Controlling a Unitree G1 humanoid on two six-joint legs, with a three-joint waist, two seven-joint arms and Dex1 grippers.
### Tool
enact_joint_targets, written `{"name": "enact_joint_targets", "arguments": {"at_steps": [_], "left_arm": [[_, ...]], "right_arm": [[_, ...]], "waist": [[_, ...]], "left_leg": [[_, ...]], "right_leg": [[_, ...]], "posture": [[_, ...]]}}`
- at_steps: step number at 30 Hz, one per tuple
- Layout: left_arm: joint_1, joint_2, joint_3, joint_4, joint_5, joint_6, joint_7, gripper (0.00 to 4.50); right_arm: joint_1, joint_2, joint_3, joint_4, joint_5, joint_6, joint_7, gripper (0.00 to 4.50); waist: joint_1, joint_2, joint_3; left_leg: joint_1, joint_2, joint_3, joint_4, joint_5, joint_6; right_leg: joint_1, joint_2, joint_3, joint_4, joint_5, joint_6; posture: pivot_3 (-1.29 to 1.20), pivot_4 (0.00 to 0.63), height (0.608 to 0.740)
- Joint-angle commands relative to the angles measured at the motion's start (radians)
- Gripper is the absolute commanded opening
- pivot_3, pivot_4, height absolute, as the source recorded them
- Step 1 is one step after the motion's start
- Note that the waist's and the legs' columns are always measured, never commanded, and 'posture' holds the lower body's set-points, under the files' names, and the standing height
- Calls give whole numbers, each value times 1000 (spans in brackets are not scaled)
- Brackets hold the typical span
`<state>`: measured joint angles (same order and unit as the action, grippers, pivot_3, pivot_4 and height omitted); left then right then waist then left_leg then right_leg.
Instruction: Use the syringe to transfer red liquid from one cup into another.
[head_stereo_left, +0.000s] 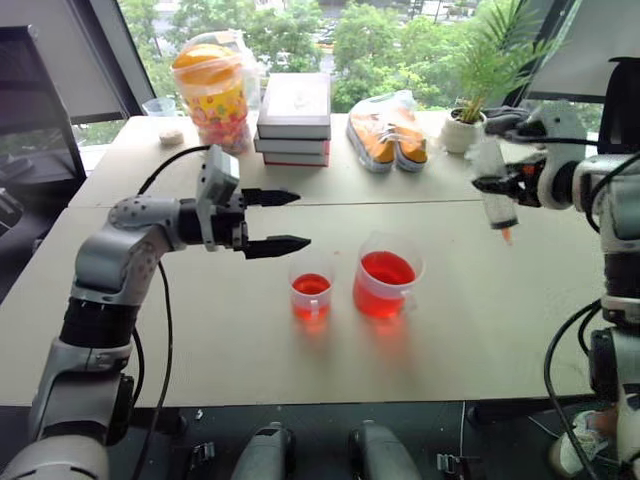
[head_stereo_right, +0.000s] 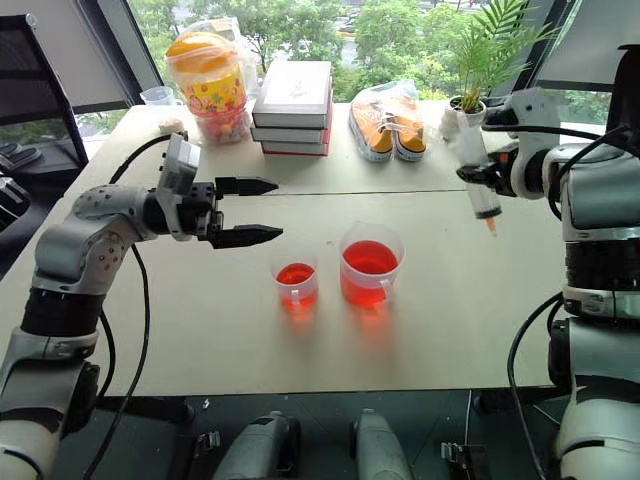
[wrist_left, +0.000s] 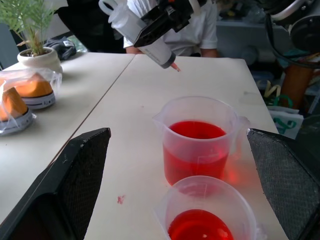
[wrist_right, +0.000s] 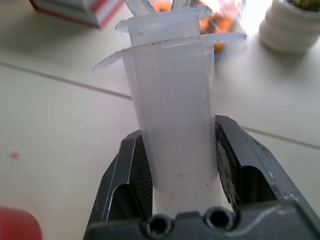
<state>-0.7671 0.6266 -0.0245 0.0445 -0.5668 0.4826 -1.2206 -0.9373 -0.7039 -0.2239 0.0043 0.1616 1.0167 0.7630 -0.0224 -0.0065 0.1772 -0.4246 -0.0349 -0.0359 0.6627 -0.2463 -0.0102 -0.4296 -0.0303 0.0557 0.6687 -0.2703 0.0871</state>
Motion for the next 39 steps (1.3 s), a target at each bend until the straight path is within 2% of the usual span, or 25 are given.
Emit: {"name": "enact_joint_targets", "arguments": {"at_steps": [1,3,6,10,13,18,23,31,39], "left_arm": [[-45,0,-2,34,22,-32,-30,4500],[-67,-7,-4,62,28,-38,-47,4500],[-98,-19,-8,87,31,-35,-66,4500],[-160,-44,-18,120,30,-12,-87,4500],[-204,-78,-31,142,32,-13,-99,4500],[-274,-138,-41,186,34,-2,-99,4500],[-327,-223,-84,218,39,19,-114,4500],[-326,-245,-132,189,31,73,-174,4500],[-338,-308,-154,225,64,56,-143,4500]], "right_arm": [[-6,129,-194,-277,191,-22,-68,1391],[34,232,-257,-403,323,13,-90,1391],[149,331,-252,-533,407,-1,-144,1391],[369,370,-128,-645,388,-157,-145,1391],[508,371,-45,-636,334,-294,-137,1391],[629,377,37,-580,284,-454,-147,1391],[703,387,79,-509,248,-570,-163,1391],[722,375,93,-486,257,-609,-196,1391],[720,362,116,-488,260,-606,-203,1391]], "waist": [[4,0,0],[9,0,0],[14,-4,-2],[14,-4,-2],[9,-4,-2],[2,-4,-2],[9,-4,-2],[4,-4,-2],[9,-4,-2]], "left_leg": [[0,0,0,0,0,0],[0,1,-2,0,0,0],[-1,0,-6,0,0,0],[-1,-3,-6,2,0,1],[-1,-3,-5,2,0,1],[1,-1,-3,2,0,1],[1,-1,-3,2,0,1],[3,0,-2,2,1,1],[3,-1,-2,2,1,1]], "right_leg": [[0,0,0,1,0,0],[0,1,-2,0,0,0],[3,-1,-4,-2,0,0],[3,-4,-4,-2,0,0],[3,-3,-4,-2,0,0],[3,0,-3,0,0,0],[4,1,-3,0,0,0],[4,2,-2,1,0,0],[5,2,-2,0,0,0]], "posture": [[0,150,740],[0,150,740],[0,150,740],[0,150,740],[0,150,740],[0,150,740],[0,150,740],[0,150,740],[0,150,740]]}}
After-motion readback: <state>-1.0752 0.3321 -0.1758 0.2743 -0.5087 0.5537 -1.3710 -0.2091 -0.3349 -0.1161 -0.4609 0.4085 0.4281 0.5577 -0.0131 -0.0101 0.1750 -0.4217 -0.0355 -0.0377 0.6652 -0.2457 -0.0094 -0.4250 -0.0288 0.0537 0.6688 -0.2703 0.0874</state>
